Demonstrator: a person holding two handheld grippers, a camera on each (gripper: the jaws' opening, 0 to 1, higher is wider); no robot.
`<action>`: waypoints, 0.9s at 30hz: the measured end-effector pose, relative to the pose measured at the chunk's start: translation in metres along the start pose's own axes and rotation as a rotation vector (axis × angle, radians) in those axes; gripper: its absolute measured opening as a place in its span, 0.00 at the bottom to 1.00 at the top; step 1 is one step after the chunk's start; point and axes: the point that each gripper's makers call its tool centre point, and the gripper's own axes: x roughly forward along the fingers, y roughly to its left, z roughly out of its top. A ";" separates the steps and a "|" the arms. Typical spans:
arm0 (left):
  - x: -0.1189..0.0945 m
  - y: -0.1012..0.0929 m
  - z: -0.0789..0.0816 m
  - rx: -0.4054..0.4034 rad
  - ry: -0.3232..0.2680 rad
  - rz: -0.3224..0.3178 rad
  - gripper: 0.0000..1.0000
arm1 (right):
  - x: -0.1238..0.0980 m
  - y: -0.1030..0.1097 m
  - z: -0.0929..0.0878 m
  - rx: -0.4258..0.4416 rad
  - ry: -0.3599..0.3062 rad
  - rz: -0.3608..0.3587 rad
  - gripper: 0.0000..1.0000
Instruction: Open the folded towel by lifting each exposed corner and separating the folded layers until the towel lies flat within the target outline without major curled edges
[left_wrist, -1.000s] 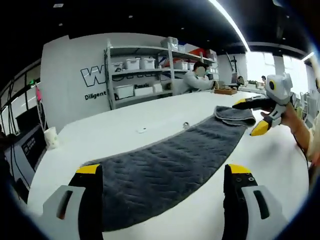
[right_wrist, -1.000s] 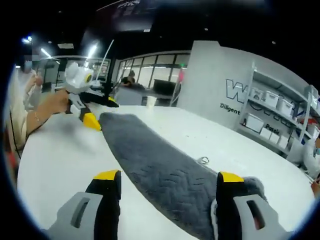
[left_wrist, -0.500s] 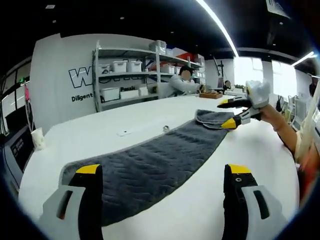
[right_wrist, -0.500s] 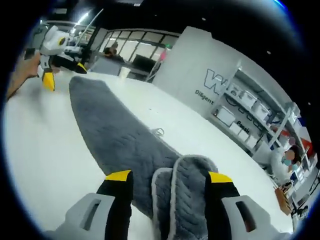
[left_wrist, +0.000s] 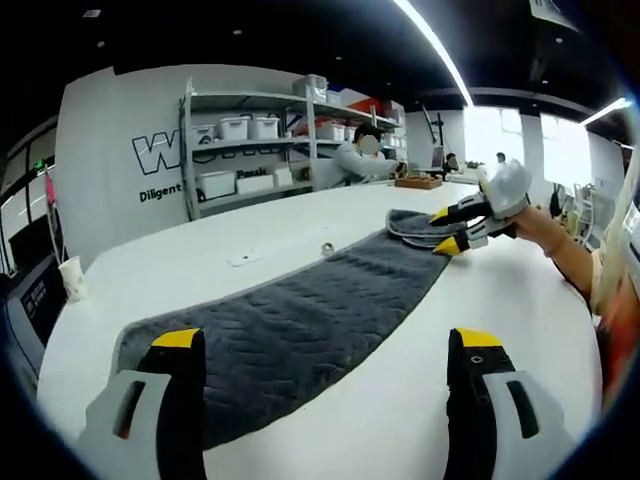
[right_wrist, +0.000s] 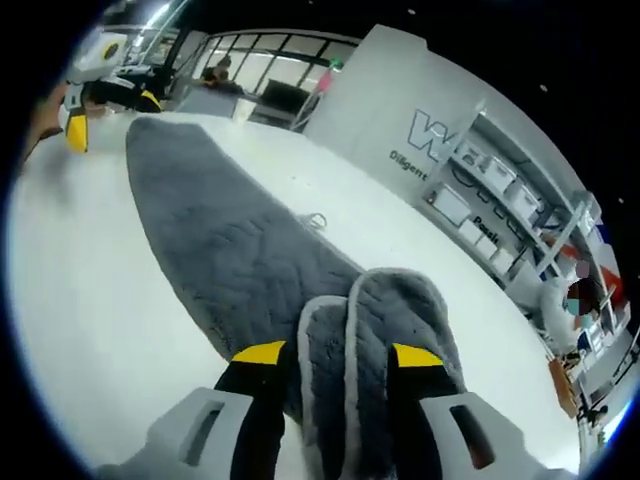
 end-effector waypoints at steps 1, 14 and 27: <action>0.000 0.000 0.001 -0.006 -0.005 -0.003 0.99 | 0.000 -0.002 -0.004 0.043 0.012 -0.002 0.23; -0.002 0.005 0.001 0.015 0.003 0.024 0.99 | -0.006 -0.015 -0.004 0.237 -0.048 0.004 0.00; -0.008 0.011 0.007 0.020 -0.016 0.049 0.97 | -0.032 -0.068 -0.001 0.271 -0.108 -0.174 0.00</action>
